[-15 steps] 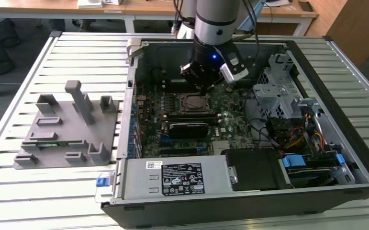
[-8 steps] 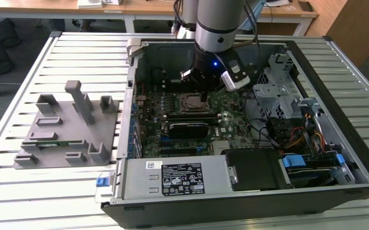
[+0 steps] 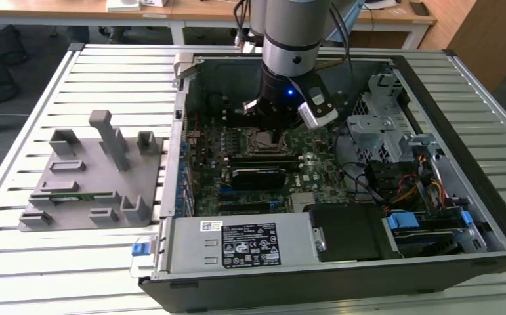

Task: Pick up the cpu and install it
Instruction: 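Install the second cpu locking lever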

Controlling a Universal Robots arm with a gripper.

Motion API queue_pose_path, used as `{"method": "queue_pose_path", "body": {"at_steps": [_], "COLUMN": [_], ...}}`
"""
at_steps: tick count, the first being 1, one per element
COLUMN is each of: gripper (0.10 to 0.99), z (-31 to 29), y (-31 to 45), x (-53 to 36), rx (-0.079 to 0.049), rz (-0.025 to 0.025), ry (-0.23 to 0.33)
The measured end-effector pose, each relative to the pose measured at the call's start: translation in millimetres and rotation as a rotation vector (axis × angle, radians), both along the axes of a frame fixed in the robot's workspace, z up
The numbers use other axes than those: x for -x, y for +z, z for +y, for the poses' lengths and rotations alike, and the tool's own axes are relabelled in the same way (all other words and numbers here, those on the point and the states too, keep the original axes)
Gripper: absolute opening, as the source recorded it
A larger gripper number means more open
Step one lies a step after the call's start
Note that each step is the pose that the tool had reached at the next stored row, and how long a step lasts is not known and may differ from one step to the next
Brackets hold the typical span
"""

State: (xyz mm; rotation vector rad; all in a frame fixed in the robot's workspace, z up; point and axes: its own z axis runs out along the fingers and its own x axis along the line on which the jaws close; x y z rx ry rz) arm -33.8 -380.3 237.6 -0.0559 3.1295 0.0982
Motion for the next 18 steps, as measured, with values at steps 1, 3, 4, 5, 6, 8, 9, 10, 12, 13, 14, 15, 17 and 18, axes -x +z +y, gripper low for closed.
{"method": "queue_pose_path", "body": {"at_steps": [1, 3, 4, 5, 6, 8, 9, 10, 12, 13, 14, 15, 17, 18], "gripper": [0.106, 0.106, 0.106, 0.106, 0.106, 0.106, 0.106, 0.106, 0.106, 0.106, 0.106, 0.106, 0.106, 0.106], "z": [-1.7, -5.5, -6.8, -8.2, -9.4, -11.7, -12.4, -13.0, -13.9, -14.1, -14.2, -14.2, -14.2, -14.1], "y": [-0.3, -0.8, -1.0, -1.2, -1.4, -1.7, -1.8, -1.9, -2.1, -2.1, -2.2, -2.2, -2.5, -2.9], "x": [0.2, 0.2, 0.4, 0.9, 1.4, 2.9, 4.5, 6.7, 12.0, 14.8, 17.3, 19.3, 21.5, 21.9], "rx": [0.0, 0.0, 0.0, 0.0, 0.0, 0.0, 0.0, -0.001, -0.002, -0.003, -0.004, -0.005, -0.008, -0.01], "rz": [0.0, 0.0001, 0.0001, 0.0001, 0.0001, 0.0, 0.0, 0.0, 0.0001, 0.0001, 0.0, 0.0001, 0.0001, 0.0], "ry": [0.0, 0.0, 0.0, 0.0, 0.0, 0.0, 0.0, 0.0, 0.0, 0.0, 0.0, 0.0, 0.0, 0.0]}}
